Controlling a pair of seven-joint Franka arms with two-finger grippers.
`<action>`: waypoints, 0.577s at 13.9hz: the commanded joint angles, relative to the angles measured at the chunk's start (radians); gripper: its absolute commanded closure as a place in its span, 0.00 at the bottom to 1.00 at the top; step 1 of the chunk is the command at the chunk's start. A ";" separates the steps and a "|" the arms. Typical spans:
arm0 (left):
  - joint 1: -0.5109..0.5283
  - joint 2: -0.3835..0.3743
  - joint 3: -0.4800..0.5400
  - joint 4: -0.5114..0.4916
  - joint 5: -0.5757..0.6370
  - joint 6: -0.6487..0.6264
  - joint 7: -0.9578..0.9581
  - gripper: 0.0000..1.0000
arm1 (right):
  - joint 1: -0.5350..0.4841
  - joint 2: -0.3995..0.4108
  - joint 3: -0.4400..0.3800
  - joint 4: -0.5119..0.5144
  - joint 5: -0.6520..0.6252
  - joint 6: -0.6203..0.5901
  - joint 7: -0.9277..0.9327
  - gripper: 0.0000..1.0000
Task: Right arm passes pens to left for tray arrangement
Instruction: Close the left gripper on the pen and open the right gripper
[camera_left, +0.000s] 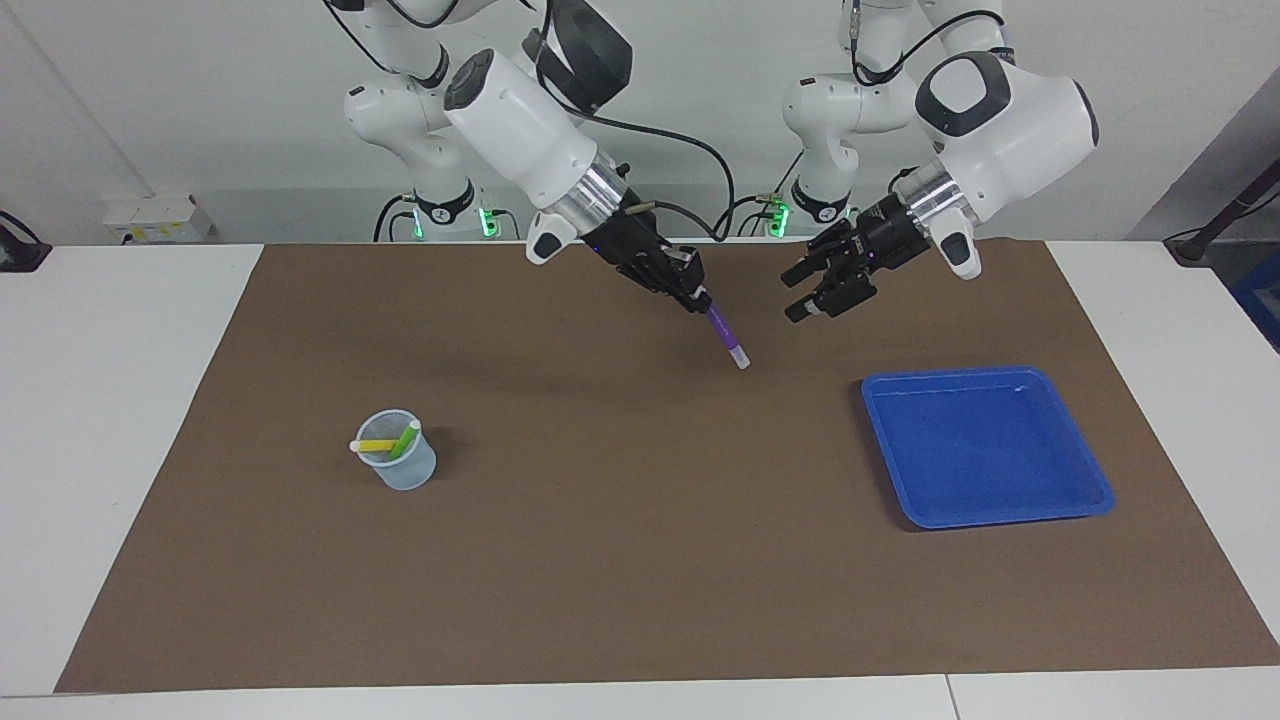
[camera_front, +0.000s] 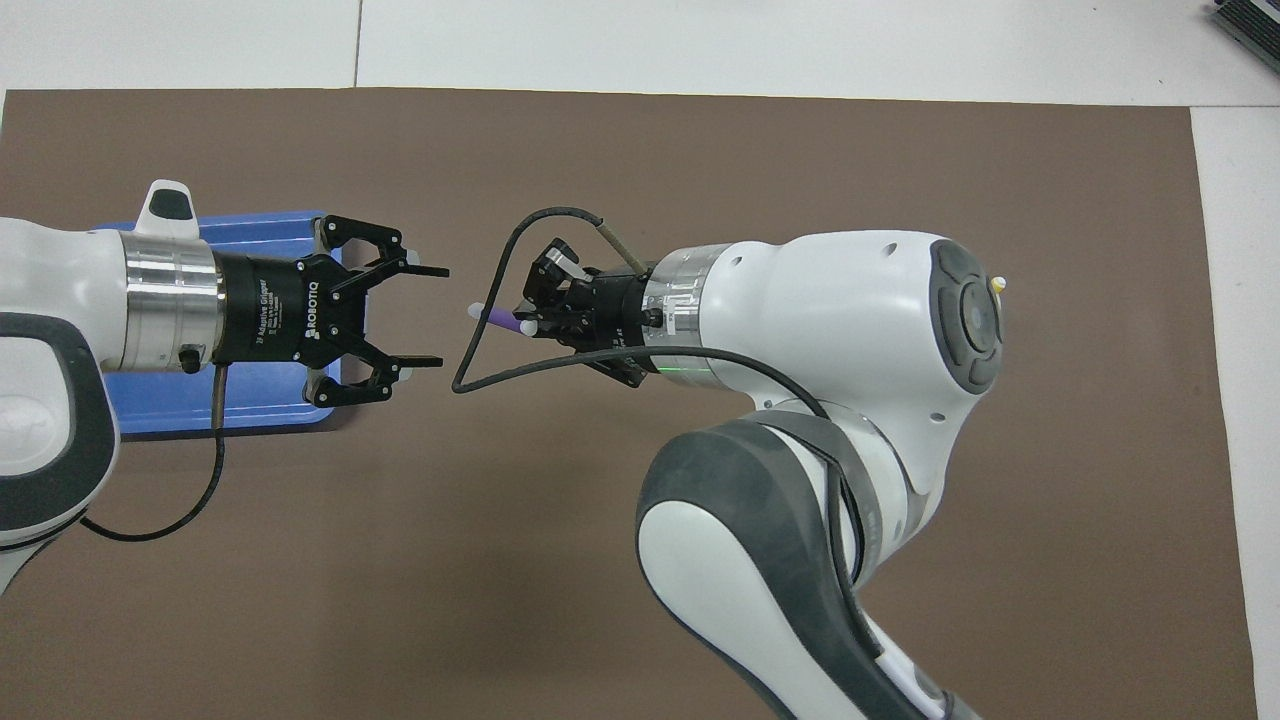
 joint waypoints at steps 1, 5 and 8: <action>-0.027 0.004 0.010 -0.026 -0.021 0.057 -0.006 0.23 | -0.005 -0.002 -0.004 -0.003 0.028 0.009 0.001 0.94; -0.077 0.012 0.010 -0.047 -0.022 0.136 -0.004 0.23 | -0.005 0.002 -0.004 -0.001 0.028 0.011 0.001 0.94; -0.118 0.012 0.008 -0.077 -0.022 0.189 -0.006 0.23 | -0.005 0.002 -0.004 0.000 0.028 0.012 0.001 0.94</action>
